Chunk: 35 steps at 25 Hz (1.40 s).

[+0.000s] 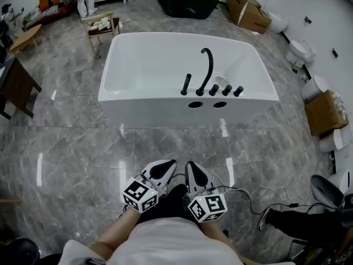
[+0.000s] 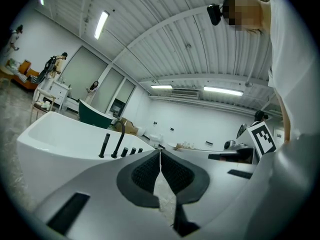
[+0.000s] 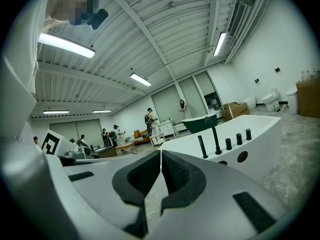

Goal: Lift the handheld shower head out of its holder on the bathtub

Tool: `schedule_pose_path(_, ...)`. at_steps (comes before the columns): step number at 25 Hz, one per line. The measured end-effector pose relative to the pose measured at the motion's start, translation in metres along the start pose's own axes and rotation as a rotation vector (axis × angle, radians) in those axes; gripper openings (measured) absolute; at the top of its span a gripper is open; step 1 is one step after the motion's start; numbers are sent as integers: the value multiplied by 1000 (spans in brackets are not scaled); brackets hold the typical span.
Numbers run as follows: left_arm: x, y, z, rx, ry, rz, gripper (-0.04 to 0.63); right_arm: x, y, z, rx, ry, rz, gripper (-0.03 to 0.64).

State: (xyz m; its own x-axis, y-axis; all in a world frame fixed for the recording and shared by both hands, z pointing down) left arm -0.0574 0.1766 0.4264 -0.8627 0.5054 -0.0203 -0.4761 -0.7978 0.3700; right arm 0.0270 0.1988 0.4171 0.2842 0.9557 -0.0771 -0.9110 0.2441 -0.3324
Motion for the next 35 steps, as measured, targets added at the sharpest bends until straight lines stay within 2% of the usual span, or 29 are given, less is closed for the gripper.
schedule_pose_path(10,-3,21,-9,3,-2,-25,11,-18,-15,-11,4,-21,46,18)
schedule_pose_path(20,-40,47,-15,2,10,-36,12,-52,-48,-20,5,-17,51,18)
schedule_pose_path(27,-74,78,-27,-1,9,-69,12,-98,-72,-32,-3,-5,12,18)
schedule_pose_path(35,-112,111,-43,-3,4,-93,12,-153,-90,-46,6,8,-77,18)
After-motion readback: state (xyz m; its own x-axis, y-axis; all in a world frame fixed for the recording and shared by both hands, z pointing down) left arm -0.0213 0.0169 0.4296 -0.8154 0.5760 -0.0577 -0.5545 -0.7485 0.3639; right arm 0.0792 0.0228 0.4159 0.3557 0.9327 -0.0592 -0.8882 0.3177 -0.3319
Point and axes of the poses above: the fingertips, and each gripper's own axes: x backward along the fingers, y to its left, z out of its underside, the point moved 3 cm from there along x, backward along the fingers, and after that the axes turned 5 degrees about -y, right-handed, at the moved point
